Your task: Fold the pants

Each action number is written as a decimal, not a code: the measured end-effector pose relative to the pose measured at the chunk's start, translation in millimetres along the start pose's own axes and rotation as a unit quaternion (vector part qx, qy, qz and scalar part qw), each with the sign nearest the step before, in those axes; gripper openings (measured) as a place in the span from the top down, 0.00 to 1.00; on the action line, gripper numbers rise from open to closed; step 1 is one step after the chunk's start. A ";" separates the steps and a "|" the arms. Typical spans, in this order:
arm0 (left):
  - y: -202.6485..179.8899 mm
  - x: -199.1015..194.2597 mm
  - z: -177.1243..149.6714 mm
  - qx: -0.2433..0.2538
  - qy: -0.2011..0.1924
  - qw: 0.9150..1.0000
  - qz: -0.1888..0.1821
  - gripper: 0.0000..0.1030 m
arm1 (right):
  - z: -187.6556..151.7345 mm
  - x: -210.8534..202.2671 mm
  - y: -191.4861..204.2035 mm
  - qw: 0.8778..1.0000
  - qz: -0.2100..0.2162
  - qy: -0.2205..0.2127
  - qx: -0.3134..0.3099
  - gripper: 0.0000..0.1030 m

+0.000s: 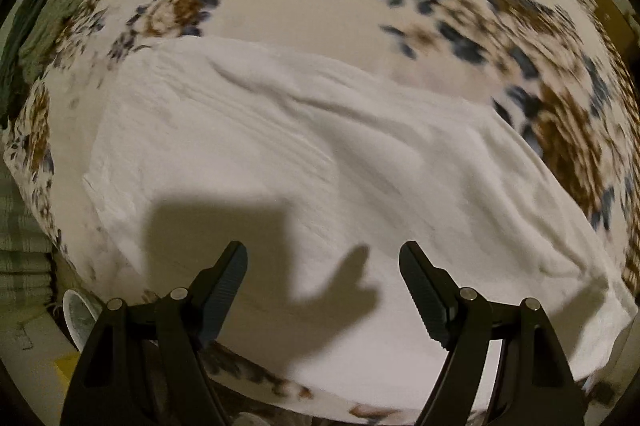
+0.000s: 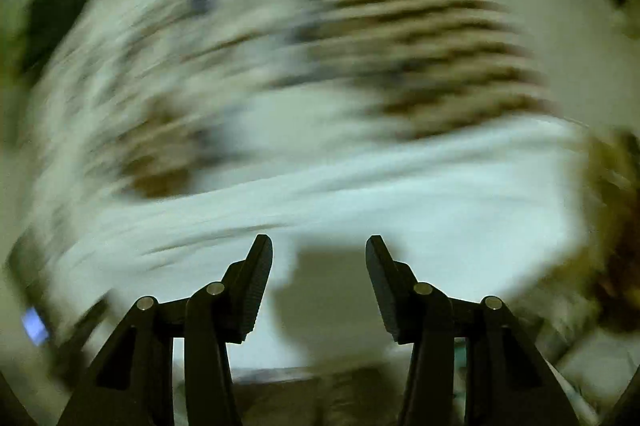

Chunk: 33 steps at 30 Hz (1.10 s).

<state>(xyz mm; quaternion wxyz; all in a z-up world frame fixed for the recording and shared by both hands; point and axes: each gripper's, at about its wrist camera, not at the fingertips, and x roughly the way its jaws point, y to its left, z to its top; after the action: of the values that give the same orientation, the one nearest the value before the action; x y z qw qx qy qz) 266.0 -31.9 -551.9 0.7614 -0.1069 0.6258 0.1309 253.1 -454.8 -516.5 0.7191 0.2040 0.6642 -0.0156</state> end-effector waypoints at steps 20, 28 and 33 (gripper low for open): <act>70.1 52.6 38.3 -0.047 0.038 0.998 -0.024 0.25 | 35.6 153.4 212.6 0.972 -0.080 0.073 -0.210 0.94; 93.6 80.7 27.3 -0.038 0.025 0.997 -0.067 0.00 | 44.1 165.5 206.0 0.974 -0.107 0.068 -0.186 0.94; 84.5 85.9 14.8 -0.038 -0.011 0.999 -0.024 0.00 | 37.2 150.1 209.9 0.979 -0.074 0.071 -0.174 0.75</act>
<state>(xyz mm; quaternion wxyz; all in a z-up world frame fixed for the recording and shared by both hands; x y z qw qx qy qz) 267.2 58.3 -633.3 0.7666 -0.1496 0.6092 0.1376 367.6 -236.9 -602.3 0.6915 0.0263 0.7193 0.0611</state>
